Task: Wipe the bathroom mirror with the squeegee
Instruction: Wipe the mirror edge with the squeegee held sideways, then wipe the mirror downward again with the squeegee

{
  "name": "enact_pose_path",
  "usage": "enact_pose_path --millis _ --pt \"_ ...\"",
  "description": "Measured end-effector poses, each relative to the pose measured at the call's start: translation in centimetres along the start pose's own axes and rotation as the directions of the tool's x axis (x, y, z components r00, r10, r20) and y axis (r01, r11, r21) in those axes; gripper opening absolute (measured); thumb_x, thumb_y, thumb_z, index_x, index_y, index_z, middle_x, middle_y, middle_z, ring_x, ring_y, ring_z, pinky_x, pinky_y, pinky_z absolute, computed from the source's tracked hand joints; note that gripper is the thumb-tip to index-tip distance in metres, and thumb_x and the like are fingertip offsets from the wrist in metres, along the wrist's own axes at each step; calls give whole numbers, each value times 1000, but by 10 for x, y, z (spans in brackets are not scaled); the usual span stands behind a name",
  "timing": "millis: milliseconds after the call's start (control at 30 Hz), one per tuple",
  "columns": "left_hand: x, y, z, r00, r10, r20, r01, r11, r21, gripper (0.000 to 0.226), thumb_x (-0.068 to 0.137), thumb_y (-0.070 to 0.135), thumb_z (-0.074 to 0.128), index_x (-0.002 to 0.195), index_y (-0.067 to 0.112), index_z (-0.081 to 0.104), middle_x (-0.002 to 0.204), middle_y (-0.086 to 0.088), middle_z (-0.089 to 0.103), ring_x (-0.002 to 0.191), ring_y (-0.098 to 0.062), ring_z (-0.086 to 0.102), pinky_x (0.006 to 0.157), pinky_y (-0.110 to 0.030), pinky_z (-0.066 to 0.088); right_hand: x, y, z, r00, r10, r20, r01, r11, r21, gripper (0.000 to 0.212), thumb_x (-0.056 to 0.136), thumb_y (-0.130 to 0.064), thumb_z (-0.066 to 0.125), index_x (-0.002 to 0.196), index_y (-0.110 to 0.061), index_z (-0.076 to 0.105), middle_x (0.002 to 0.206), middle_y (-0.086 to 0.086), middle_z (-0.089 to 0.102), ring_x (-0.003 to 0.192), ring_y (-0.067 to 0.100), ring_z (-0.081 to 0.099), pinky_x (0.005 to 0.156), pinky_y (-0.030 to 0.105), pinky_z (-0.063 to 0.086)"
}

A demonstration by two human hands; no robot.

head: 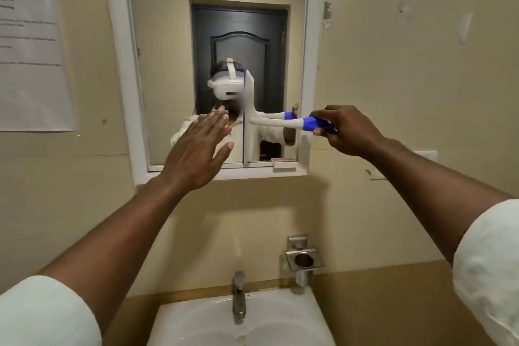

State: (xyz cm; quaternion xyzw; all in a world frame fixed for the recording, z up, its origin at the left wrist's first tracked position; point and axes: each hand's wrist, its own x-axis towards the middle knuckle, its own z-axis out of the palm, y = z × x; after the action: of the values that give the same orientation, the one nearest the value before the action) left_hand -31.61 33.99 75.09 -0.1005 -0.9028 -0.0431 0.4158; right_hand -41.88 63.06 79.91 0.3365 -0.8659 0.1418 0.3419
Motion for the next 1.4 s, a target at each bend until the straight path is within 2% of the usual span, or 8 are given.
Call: enact_pose_path --millis 300,433,700,867,1033,1167,1267,1400 --pt "41 58 34 994 108 -18 -109 991 -79 59 96 42 34 147 16 21 157 -1 18 145 -12 12 118 -42 14 -31 51 -38 995 98 -4 -98 991 -91 32 88 -17 61 120 -19 63 102 6 65 85 29 56 66 39 48" --pt "49 74 43 990 137 -8 -138 986 -97 63 92 48 28 148 17 22 157 0 18 145 -11 11 119 -40 13 -39 62 -45 993 120 -19 -122 984 -130 32 88 -15 60 120 -20 63 103 5 65 84 28 56 62 32 40" --pt "44 65 42 991 135 -9 -135 986 -100 63 93 49 28 148 18 20 157 0 17 145 -10 11 119 -38 13 -41 67 -47 992 109 -63 -117 983 -144 33 88 -16 60 121 -20 62 104 3 65 79 23 50 62 29 34" --pt "33 47 35 995 103 -14 -104 991 -83 61 95 47 30 148 19 19 157 2 16 144 -9 11 119 -38 16 -39 63 -50 993 73 -90 -85 987 -134 29 87 -17 63 116 -16 63 103 3 66 77 24 51 62 33 42" --pt "23 30 22 998 67 -21 -68 995 -75 59 96 42 35 148 20 18 158 3 14 144 -9 11 119 -33 11 -32 50 -53 991 58 -124 -69 994 -80 26 86 -18 65 112 -13 64 98 6 66 78 28 56 67 44 51" --pt "16 18 6 998 40 -38 -42 998 -49 59 96 43 33 149 22 16 158 6 11 144 -6 7 116 -25 4 -23 34 -48 984 56 -170 -57 998 0 25 87 -18 64 111 -12 64 93 6 65 74 26 54 66 38 47" --pt "9 9 -9 999 17 -38 -17 1000 -10 59 96 44 31 149 23 14 158 7 8 144 -7 5 118 -29 7 -14 19 -36 976 75 -204 -65 996 55 23 87 -18 64 109 -13 64 89 2 61 73 23 51 63 30 37" --pt "-3 -8 -28 1000 2 -29 -2 1000 11 59 96 44 28 149 25 11 158 11 5 145 -5 4 117 -31 8 -3 -6 -19 963 137 -233 -92 977 192 23 88 -18 63 110 -11 63 90 5 63 76 25 55 68 37 47"
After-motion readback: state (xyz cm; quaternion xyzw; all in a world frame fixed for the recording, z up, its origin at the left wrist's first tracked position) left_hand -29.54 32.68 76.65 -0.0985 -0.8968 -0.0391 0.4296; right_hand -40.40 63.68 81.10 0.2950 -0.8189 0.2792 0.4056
